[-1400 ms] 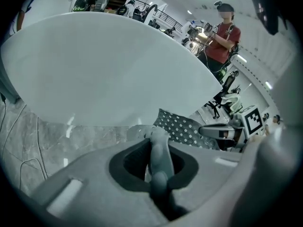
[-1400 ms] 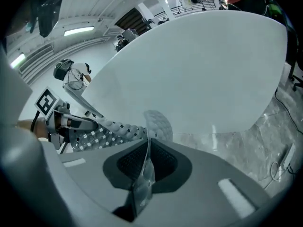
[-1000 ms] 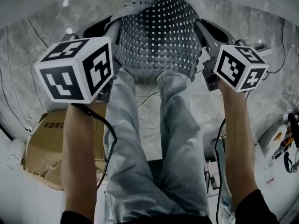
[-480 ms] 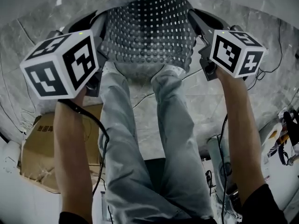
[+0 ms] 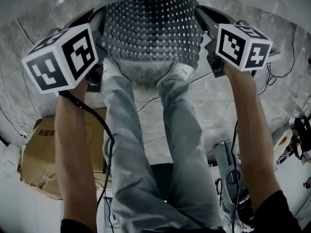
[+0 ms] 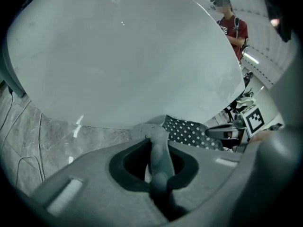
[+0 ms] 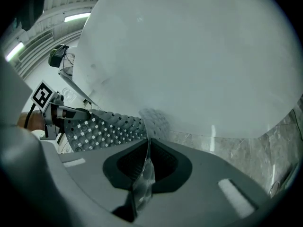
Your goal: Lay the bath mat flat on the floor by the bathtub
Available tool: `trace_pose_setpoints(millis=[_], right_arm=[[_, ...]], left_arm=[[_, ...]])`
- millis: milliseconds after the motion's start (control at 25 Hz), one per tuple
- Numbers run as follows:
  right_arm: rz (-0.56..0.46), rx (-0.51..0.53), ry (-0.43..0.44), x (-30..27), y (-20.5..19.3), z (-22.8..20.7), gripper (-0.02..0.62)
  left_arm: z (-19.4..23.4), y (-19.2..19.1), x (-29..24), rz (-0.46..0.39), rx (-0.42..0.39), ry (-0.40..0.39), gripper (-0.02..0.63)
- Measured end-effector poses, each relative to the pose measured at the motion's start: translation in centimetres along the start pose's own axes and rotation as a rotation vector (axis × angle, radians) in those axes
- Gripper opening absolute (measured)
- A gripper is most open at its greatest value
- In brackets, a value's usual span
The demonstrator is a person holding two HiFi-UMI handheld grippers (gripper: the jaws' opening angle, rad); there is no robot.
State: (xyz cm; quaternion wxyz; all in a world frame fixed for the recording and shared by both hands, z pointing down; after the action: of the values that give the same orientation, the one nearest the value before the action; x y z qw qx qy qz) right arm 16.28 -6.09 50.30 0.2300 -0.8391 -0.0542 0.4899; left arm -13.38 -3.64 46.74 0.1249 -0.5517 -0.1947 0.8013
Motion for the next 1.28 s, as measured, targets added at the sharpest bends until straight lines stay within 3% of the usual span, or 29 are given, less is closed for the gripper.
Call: trace_pose_setpoints(millis=[600, 960, 1280], right_arm=[[0.092, -0.050, -0.049, -3.7, -1.4, -2.7, 0.023], [0.125, -0.067, -0.108, -4.4, -2.5, -3.9, 0.023], [0.154, -0.050, -0.159, -4.9, -3.6, -5.0, 0.023]], left_arm=[[4.6, -4.8, -3.9, 0.112, 0.077, 0.077, 0.021], [6.6, -6.4, -6.6, 0.203, 0.066, 0.105, 0.023], [7.8, -7.3, -8.4, 0.279, -0.026, 0.111, 0.021]])
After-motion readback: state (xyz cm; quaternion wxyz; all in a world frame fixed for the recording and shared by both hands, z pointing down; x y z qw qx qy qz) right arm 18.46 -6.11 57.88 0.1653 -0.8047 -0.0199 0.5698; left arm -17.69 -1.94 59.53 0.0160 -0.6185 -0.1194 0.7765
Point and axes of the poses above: the fingertips, and each gripper's own axes: x backward along the fingers, z to its left, y out of its top, the point moved 9 cm from there along x, backward along the fingers, and after that the axes turned 3 degrees about -x, right-handed, at the moved point
